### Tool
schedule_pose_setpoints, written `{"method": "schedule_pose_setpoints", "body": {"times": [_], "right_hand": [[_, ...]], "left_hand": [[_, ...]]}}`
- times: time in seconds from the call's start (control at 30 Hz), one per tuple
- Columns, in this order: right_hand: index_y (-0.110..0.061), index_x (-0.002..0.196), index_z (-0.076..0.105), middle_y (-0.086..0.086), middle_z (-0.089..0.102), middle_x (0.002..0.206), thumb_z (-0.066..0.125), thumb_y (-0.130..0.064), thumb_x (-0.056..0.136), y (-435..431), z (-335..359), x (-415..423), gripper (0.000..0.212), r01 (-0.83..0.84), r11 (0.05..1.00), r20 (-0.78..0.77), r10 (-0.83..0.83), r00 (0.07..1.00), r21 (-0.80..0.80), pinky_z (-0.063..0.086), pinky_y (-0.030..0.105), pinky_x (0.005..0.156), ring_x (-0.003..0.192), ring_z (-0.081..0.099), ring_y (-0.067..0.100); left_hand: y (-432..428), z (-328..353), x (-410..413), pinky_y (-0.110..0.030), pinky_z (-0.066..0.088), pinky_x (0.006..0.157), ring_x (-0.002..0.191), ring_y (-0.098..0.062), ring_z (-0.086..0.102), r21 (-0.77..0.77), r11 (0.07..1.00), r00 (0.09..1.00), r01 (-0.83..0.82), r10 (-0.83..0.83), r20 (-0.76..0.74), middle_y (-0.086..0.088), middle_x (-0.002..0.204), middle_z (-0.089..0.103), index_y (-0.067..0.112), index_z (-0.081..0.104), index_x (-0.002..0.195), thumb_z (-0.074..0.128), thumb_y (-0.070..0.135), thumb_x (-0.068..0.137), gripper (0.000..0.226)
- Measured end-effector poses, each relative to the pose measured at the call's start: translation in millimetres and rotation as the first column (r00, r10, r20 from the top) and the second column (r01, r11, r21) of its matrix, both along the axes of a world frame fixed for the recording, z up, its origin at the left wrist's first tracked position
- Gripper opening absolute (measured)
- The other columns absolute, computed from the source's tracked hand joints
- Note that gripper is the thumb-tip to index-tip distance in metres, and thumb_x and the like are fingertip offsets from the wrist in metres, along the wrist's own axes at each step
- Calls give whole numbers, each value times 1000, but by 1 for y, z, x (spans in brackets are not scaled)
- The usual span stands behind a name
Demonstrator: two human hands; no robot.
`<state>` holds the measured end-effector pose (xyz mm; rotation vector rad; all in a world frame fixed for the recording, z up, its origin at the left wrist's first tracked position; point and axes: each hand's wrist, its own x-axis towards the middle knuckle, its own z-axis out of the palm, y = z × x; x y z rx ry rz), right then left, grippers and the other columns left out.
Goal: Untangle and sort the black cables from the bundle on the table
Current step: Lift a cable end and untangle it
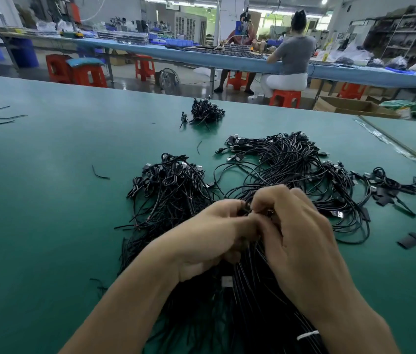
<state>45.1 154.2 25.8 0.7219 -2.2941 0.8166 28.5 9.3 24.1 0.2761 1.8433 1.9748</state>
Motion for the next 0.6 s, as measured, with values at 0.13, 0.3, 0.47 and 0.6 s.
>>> {"method": "schedule_pose_setpoints", "body": {"times": [0.13,0.3,0.47,0.6], "right_hand": [[-19,84,53,-14,52,77,66,4,86,-8,-2,3,26,179,959,-52,-195,979,-218,38,12,65,70,48,9],[-23,78,55,-8,62,68,65,-2,91,-18,-2,1,27,249,710,347,-7,938,-658,44,16,55,57,53,5],[-17,74,49,-4,47,57,59,4,92,-10,1,-4,30,402,316,509,451,734,-859,37,20,45,48,41,7],[-18,75,48,0,51,62,54,9,91,-5,3,-8,31,464,160,456,612,646,-872,38,18,40,48,44,8]], "left_hand": [[13,14,-9,-18,31,38,42,-9,42,219,962,978,-163,128,164,1,54,47,13,48,81,50,7,87,8],[12,0,-2,-29,42,58,64,-18,44,42,957,906,-286,284,-313,-3,73,50,18,62,90,56,20,101,13],[6,-13,-10,-27,40,97,105,-10,48,-173,854,667,-491,241,-705,14,102,51,28,71,105,69,27,92,13],[7,-11,-7,-11,36,67,70,-4,50,-146,848,516,-509,165,-841,14,76,50,22,73,107,70,12,91,18]]}}
